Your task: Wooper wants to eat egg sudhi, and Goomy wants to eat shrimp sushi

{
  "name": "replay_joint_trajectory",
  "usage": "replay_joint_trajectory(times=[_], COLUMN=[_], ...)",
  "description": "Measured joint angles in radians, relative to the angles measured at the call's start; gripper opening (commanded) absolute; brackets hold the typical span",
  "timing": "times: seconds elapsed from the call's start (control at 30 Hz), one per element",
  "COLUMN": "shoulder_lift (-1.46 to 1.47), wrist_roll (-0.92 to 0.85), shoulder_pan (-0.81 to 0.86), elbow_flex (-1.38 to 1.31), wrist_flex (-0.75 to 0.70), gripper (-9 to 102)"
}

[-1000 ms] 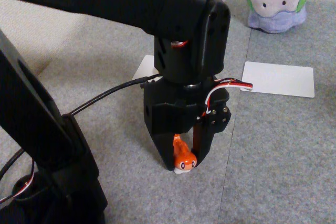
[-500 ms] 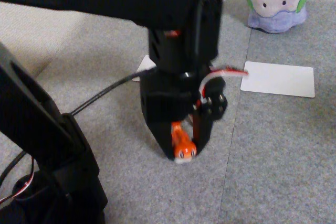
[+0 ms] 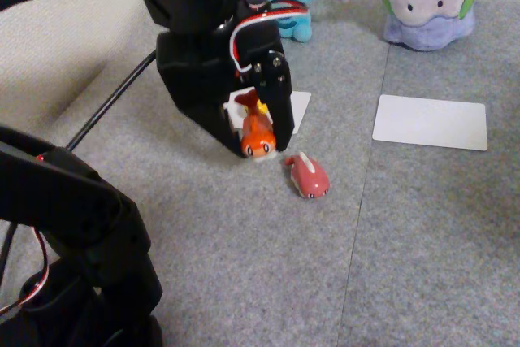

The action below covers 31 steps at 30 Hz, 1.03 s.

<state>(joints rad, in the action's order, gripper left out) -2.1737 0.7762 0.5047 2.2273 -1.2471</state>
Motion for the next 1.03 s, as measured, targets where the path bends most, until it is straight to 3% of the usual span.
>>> replay_joint_trajectory(times=[0.2,0.4,0.67,1.03], shoulder_lift=[0.014,0.255,0.67,1.014], wrist_roll=[0.164,0.247,0.265,0.252], shoulder_pan=[-0.009,0.021,0.112,0.129], elbow_flex=[-0.164,-0.367,-0.687,-1.014], wrist_flex=[-0.002,-0.002,-0.005,-0.017], gripper=[4,4,4,4])
